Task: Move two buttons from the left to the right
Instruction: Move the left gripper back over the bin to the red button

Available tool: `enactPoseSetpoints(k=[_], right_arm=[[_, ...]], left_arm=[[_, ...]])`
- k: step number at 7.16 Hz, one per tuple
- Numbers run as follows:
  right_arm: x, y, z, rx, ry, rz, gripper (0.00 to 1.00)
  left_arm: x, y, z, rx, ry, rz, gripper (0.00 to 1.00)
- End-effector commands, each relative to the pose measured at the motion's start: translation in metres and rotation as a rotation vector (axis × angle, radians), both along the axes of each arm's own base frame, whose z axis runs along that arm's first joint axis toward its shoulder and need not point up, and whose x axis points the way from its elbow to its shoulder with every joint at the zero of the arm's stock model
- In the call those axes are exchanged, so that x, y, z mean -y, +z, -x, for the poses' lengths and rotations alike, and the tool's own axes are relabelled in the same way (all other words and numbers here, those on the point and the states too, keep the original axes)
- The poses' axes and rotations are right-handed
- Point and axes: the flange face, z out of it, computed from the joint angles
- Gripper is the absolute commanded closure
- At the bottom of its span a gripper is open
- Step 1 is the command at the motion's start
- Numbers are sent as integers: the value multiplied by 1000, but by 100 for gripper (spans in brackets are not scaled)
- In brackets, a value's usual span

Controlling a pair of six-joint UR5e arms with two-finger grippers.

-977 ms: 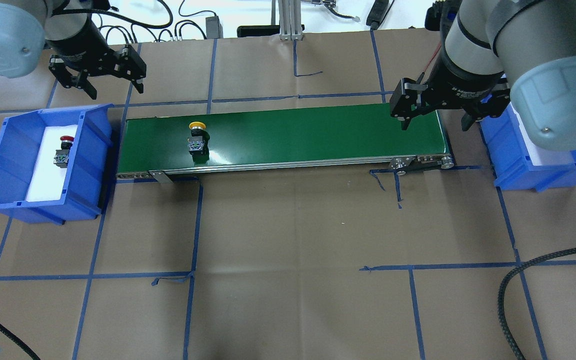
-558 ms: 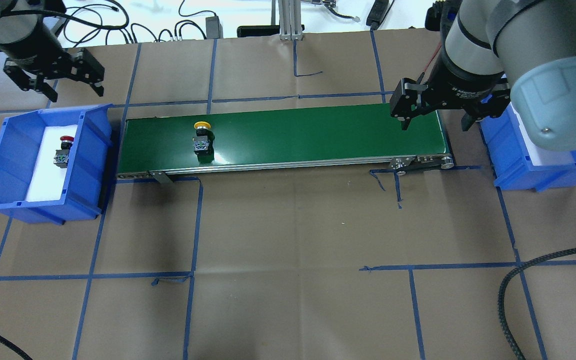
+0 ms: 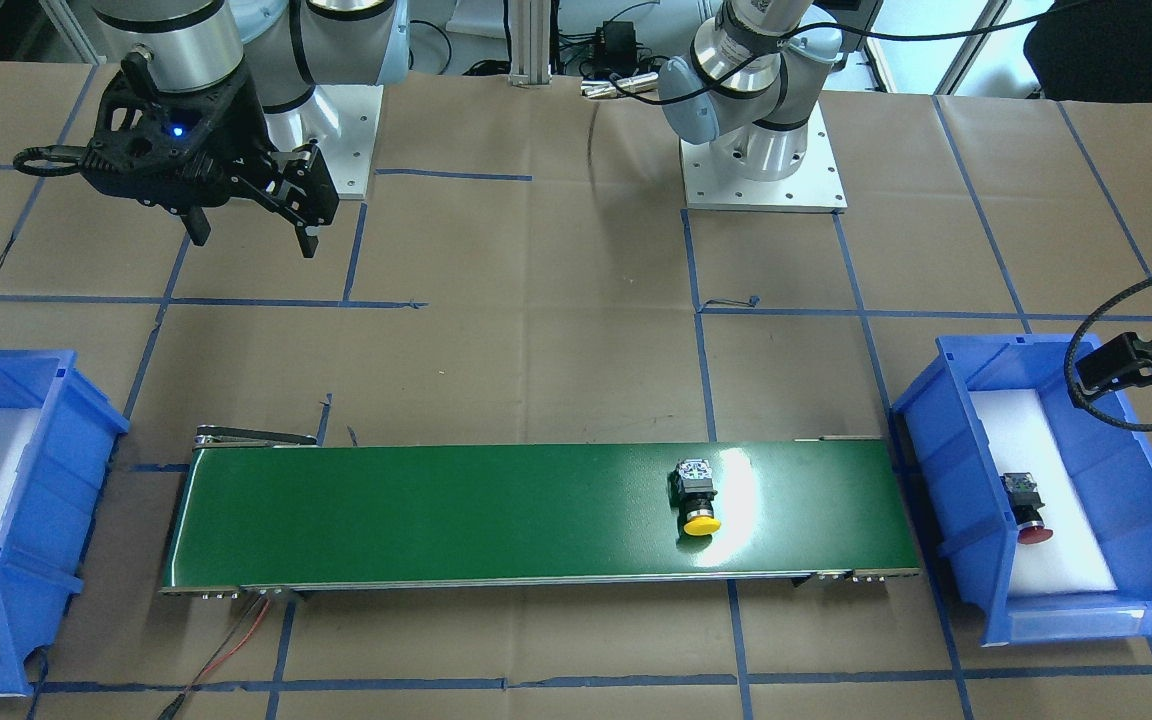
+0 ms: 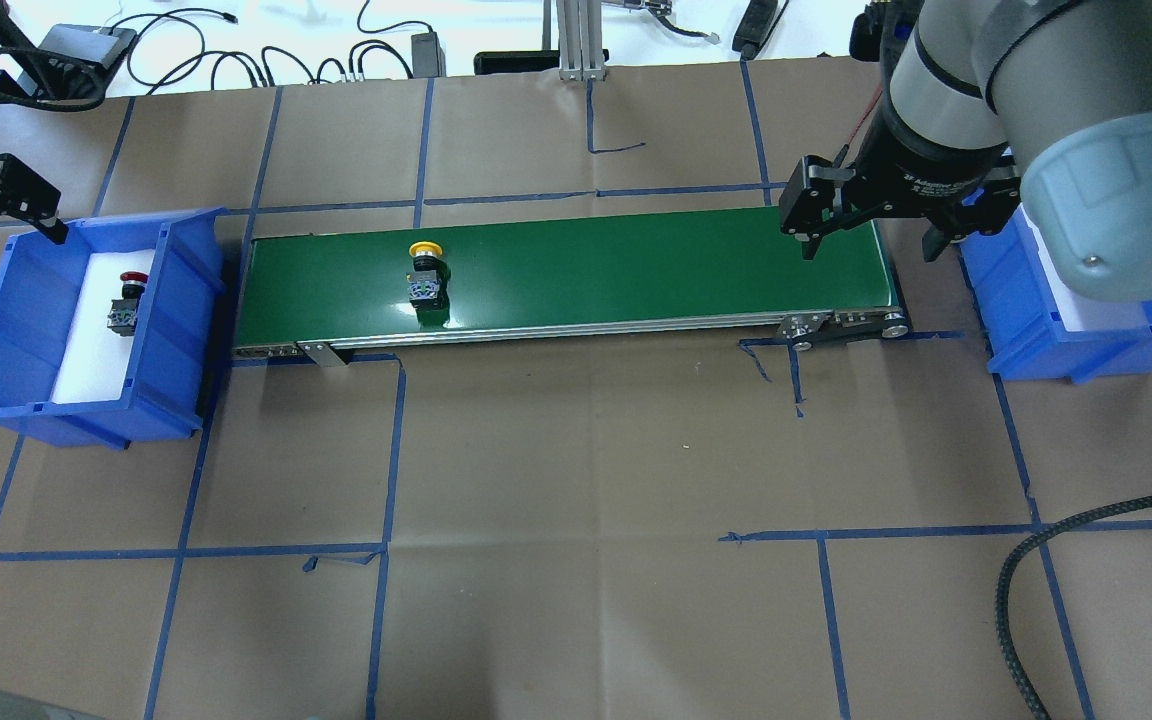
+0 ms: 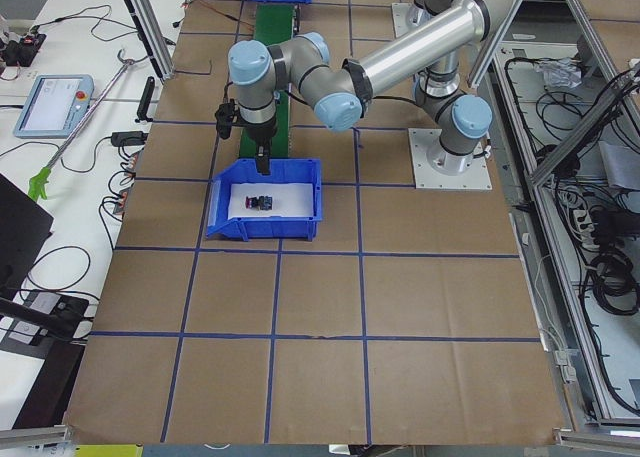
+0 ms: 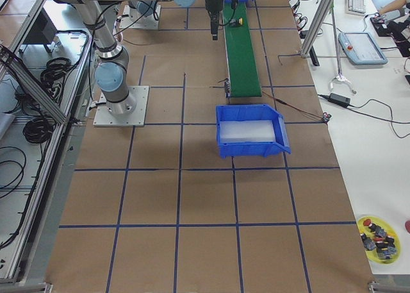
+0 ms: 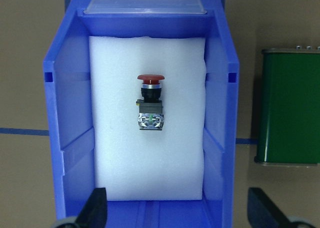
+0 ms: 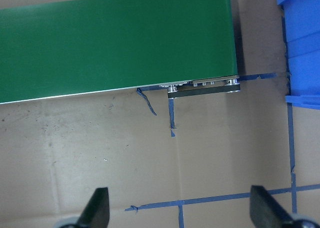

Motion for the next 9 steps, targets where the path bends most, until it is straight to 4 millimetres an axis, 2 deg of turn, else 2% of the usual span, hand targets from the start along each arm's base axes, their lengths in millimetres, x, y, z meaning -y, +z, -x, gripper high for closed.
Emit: enactPoseSetpoints(k=[1,5,7,9], right_arm=[[0,-1,0,0,-1,-4,0],[0,-1,0,0,-1,-4,0],[0,-1,0,0,-1,-6,0],[0,-1,0,0,-1,-6,0]], left_arm=[[-3,-32,-5,-6,-17,-6,1],[27,-119,-17,5,-22,29,1],[28,-146,-16,7,-23,32,1],[27,-183,-15,15,-20,45,1]])
